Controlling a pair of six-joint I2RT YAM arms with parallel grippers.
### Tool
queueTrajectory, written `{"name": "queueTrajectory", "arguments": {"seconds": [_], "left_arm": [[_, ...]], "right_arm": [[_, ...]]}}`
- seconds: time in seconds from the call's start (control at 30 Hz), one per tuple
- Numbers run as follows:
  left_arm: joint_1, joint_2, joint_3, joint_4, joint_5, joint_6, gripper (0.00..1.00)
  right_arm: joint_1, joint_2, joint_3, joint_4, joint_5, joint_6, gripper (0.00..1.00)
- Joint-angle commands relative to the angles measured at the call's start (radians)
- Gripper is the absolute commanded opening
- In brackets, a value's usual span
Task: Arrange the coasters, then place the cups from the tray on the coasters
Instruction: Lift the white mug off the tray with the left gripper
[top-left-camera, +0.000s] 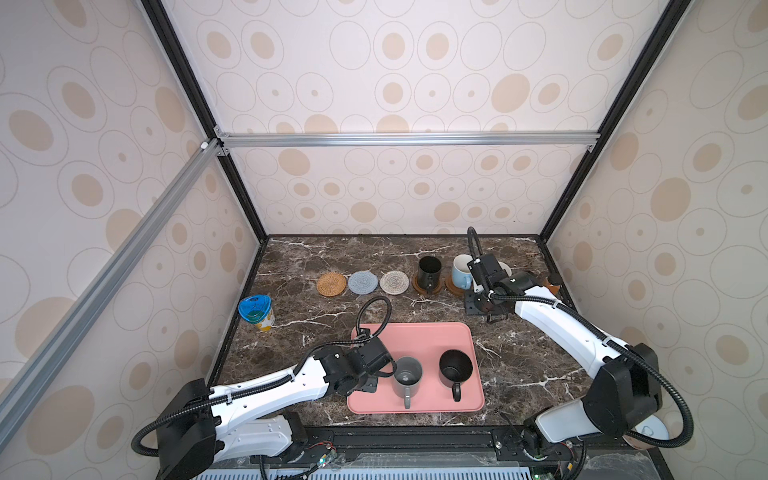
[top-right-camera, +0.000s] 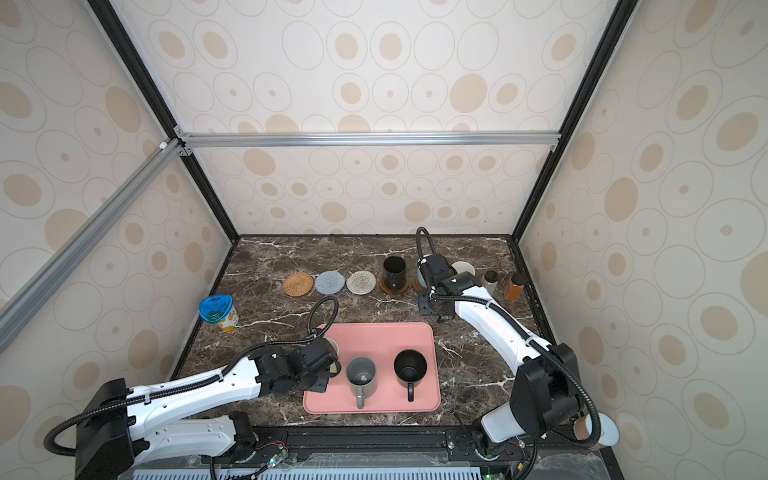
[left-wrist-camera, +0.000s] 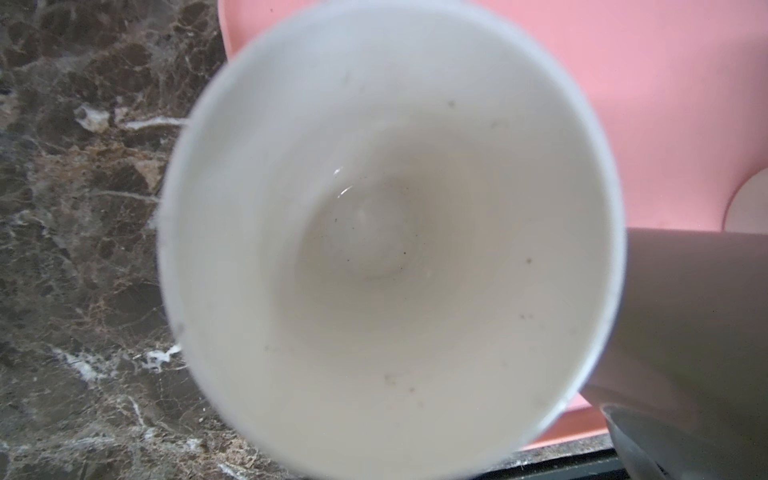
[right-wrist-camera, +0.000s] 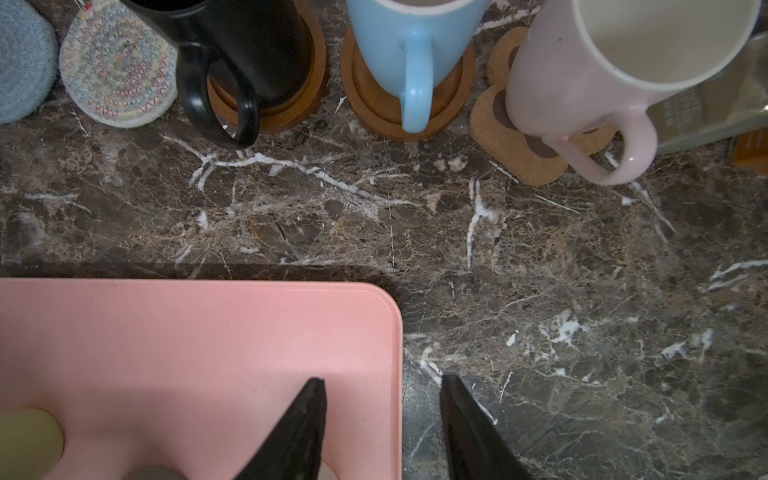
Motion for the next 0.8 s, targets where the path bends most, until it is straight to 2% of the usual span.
{"name": "queueTrajectory", "arguments": {"seconds": [0.0, 0.77], "left_arm": [[0.014, -0.001, 0.037, 0.036, -0.058, 0.019, 0.13], [0.083, -0.011, 0.075, 0.13, -0.085, 0.069, 0.11]], "right_arm": [[-0.009, -0.025, 0.017, -0.025, 0.011, 0.003, 0.48], [-0.015, -0.039, 0.022, -0.03, -0.002, 0.01, 0.48]]}}
